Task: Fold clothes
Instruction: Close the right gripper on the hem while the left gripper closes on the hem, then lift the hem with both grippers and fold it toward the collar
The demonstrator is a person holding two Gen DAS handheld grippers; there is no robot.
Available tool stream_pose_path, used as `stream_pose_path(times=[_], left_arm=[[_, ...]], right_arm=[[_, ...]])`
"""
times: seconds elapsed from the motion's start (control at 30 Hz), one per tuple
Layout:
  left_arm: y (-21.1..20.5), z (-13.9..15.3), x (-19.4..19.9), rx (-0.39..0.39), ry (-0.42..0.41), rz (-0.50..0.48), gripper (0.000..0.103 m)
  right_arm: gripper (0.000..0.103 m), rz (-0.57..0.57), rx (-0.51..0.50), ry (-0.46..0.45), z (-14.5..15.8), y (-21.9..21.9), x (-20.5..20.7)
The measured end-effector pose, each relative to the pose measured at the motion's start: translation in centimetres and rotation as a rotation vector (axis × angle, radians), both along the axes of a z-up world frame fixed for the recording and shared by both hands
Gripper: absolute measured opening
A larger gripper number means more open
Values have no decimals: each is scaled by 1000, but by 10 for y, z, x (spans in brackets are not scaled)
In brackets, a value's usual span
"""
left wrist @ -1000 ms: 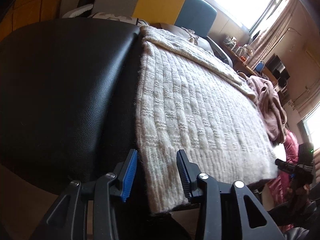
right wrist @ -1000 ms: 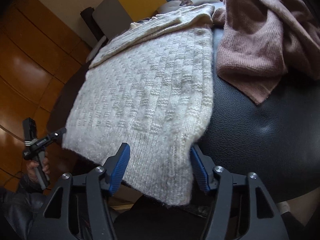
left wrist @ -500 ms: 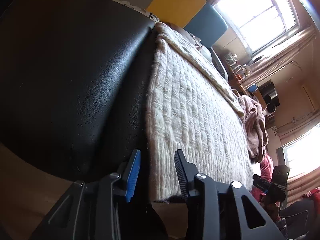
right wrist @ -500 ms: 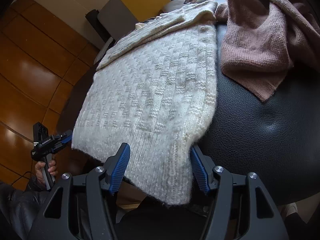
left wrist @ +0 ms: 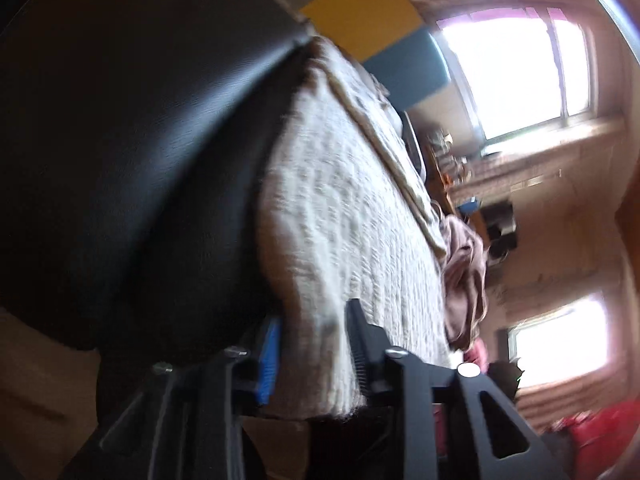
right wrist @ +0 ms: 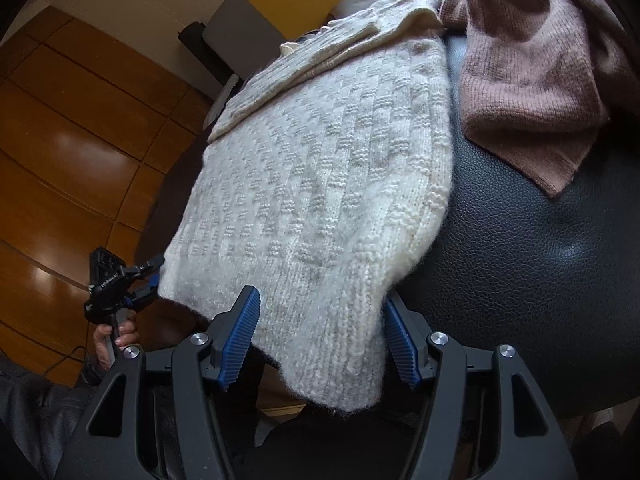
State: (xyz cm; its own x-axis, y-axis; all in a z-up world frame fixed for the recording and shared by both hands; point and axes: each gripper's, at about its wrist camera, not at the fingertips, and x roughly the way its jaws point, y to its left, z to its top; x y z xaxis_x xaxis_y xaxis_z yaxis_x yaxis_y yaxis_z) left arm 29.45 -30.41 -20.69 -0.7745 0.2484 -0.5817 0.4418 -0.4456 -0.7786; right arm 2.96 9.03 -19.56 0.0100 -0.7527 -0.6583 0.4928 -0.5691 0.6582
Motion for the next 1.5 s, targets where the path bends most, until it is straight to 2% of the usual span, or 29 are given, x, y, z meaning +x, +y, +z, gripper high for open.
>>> stream_pose_path(times=[0.03,0.1,0.17,0.27,0.33,0.37,0.4,0.47,0.7,0.9,1.07,1.5], left_arm=[[-1,1,1,-11,-4,5,26],[2,5,-3,-65,-30,-10,23],[8,11,-9,-127,-56,-30,20],[11,13,-15,-162,-82,-33,11],[12,12,-15,-172,-87,-27,10],[13,12,-15,-178,-89,-25,9],[14,13,-16,-189,-93,-28,9],[16,15,-18,-217,-103,-36,9],[22,26,-18,-312,-109,-39,6],[20,33,-19,-318,-78,-41,5],[19,45,-20,-349,-51,-48,5],[4,80,-45,-364,57,-36,5]], right_arm=[[66,-8,-16,-22,-1,1,-2],[76,-23,-46,-59,-3,3,-4],[79,-38,-73,-87,-4,4,-6],[78,-5,-16,-23,3,-3,4],[63,-4,45,24,6,-8,9],[32,-12,77,41,6,-7,9],[15,-22,93,32,2,-5,8],[15,-38,72,23,-3,0,9],[15,-52,103,84,6,-7,20],[15,-64,60,98,13,-10,23],[15,-77,86,127,20,-13,24],[15,-126,-51,188,62,-29,5]])
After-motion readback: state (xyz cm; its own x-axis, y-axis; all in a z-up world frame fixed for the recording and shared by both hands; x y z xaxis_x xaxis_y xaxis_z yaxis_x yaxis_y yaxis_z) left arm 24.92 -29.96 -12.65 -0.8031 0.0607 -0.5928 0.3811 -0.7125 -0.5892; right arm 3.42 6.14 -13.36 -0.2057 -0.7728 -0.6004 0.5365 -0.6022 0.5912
